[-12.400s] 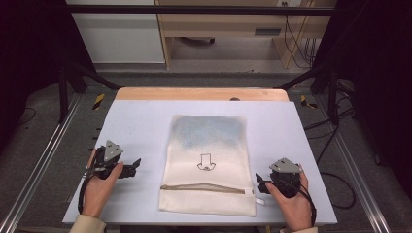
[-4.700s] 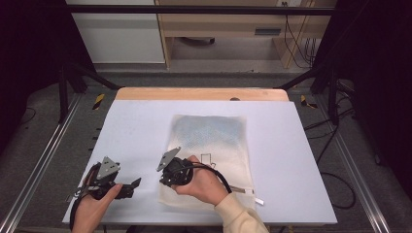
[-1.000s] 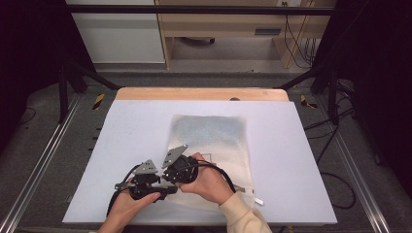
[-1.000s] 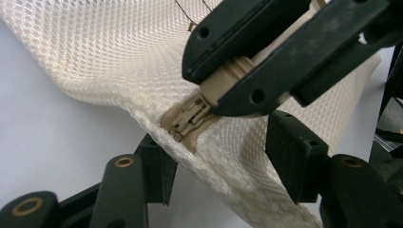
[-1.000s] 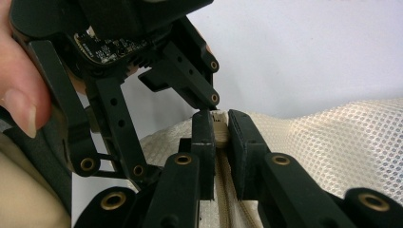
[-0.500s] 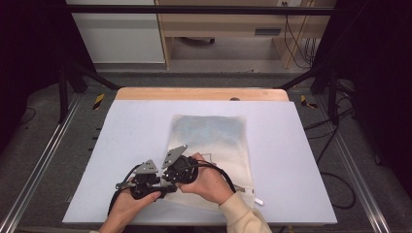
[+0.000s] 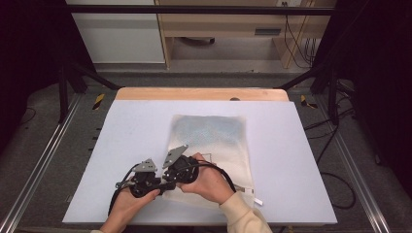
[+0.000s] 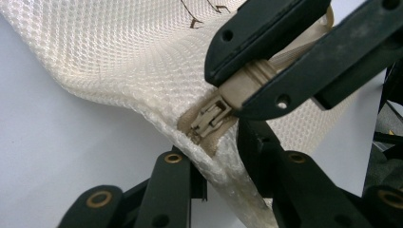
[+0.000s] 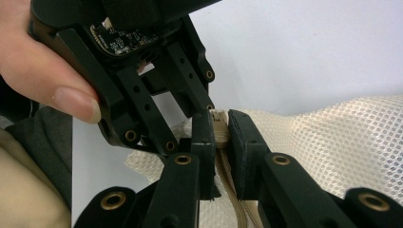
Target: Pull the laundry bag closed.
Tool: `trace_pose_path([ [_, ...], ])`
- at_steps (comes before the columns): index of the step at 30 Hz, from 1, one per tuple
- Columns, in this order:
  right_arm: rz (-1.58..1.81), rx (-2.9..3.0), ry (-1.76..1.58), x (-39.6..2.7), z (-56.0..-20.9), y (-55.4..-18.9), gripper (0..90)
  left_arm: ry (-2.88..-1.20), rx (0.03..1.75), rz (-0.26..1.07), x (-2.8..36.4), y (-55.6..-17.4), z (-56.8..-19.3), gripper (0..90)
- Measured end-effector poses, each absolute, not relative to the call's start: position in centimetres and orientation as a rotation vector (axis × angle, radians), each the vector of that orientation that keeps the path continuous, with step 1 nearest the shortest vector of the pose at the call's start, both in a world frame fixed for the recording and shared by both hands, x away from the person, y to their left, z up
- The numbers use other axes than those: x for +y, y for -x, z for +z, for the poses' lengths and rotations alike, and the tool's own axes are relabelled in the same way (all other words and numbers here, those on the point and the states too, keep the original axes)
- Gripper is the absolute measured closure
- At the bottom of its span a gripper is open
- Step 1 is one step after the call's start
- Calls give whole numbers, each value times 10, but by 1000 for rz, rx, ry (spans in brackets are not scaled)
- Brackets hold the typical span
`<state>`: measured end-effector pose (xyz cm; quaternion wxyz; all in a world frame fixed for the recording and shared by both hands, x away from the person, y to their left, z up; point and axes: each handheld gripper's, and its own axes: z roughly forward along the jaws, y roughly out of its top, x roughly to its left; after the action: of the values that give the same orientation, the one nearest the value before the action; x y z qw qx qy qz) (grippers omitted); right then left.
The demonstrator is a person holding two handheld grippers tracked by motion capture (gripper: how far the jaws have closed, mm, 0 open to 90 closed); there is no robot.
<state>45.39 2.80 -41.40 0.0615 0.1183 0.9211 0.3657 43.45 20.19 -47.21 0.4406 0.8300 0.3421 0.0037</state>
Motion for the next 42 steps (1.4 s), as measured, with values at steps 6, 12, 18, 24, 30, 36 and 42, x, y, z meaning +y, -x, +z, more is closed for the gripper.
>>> trace_pose_path([
  [6,1108,2788,-350,27,-414,-454,818,-2054,858,8,203,-435,-472,788],
  [12,1113,2784,-356,27,-414,-455,817,-2049,858,12,203,-436,-472,821],
  [18,1107,2789,-360,26,-414,-455,817,-2052,865,15,202,-437,-473,842],
  [24,1109,2789,-360,25,-415,-455,817,-2058,857,27,202,-437,-473,849],
  [30,1110,2786,-361,24,-415,-456,817,-2060,852,36,202,-437,-472,852],
  [36,1101,2789,-360,23,-415,-456,818,-2059,854,43,202,-437,-472,853],
  [42,1086,2793,-362,23,-417,-456,818,-2061,854,48,202,-437,-472,854],
])
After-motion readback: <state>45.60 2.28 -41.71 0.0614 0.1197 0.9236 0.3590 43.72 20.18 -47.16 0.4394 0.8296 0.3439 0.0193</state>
